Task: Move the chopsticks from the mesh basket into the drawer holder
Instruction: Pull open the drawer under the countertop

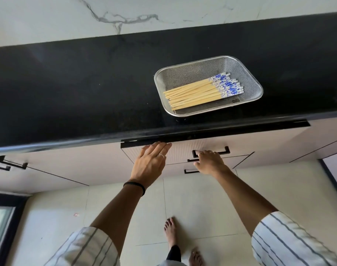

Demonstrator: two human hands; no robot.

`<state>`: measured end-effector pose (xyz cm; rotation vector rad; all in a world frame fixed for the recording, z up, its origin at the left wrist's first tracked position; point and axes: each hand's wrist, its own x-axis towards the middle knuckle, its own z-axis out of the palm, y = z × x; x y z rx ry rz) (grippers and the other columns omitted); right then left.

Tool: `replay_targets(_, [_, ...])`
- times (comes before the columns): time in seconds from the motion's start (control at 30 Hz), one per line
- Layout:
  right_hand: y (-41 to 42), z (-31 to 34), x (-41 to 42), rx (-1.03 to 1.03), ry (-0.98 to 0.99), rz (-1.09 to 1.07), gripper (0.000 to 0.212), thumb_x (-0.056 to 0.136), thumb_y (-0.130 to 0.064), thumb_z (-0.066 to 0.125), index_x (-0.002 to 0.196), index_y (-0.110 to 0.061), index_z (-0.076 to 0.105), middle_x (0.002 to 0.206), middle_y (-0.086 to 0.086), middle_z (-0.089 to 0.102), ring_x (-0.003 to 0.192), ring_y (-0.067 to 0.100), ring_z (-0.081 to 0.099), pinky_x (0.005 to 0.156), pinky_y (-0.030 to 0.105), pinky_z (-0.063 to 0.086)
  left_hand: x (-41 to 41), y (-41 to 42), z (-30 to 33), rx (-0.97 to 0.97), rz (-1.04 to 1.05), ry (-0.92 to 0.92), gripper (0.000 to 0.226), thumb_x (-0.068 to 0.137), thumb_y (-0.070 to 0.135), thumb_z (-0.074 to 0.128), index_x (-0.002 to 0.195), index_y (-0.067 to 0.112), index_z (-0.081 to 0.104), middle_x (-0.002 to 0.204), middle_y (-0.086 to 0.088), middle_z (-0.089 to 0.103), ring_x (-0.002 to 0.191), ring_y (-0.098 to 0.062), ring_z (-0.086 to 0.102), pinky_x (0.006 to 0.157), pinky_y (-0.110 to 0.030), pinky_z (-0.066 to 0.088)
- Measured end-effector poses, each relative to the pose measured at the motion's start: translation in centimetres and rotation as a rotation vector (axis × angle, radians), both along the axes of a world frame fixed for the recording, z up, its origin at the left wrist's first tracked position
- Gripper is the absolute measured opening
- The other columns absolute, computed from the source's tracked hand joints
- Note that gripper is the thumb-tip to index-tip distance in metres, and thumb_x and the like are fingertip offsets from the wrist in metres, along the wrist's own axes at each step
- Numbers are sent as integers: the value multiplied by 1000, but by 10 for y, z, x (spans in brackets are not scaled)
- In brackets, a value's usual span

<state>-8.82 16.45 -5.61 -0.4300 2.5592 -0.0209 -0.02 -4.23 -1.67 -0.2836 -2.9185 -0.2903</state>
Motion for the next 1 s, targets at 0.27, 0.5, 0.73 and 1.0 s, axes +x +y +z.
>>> replay_targets(0.27, [26,8,68,-175,257,-9,38,95,-35,47,122,-11,58,125,5,59,111,26,59,93,36,45,37,29,1,22,105,19,38,92,22,61,129,10,58,122,-6,61,108,-27,58,93,-42,46])
replay_targets(0.5, [43,49,109,-472,712,49,27,82,-31,71,69,-8,62,66,7,64,65,28,63,55,32,48,79,53,2,168,256,-117,39,95,40,53,122,15,62,118,-2,65,109,-22,57,100,-35,34])
replay_targets(0.73, [50,49,135,-457,329,235,44,87,-46,61,116,-14,64,112,3,69,103,25,64,89,36,49,118,60,13,314,272,-274,32,88,46,62,103,19,71,100,2,71,95,-20,62,86,-35,46])
replay_targets(1.0, [54,67,144,-369,-260,140,38,75,-45,75,99,-17,74,96,2,74,88,19,65,76,30,48,137,52,25,336,236,-741,33,77,56,70,94,28,75,82,7,67,81,-12,61,76,-27,49])
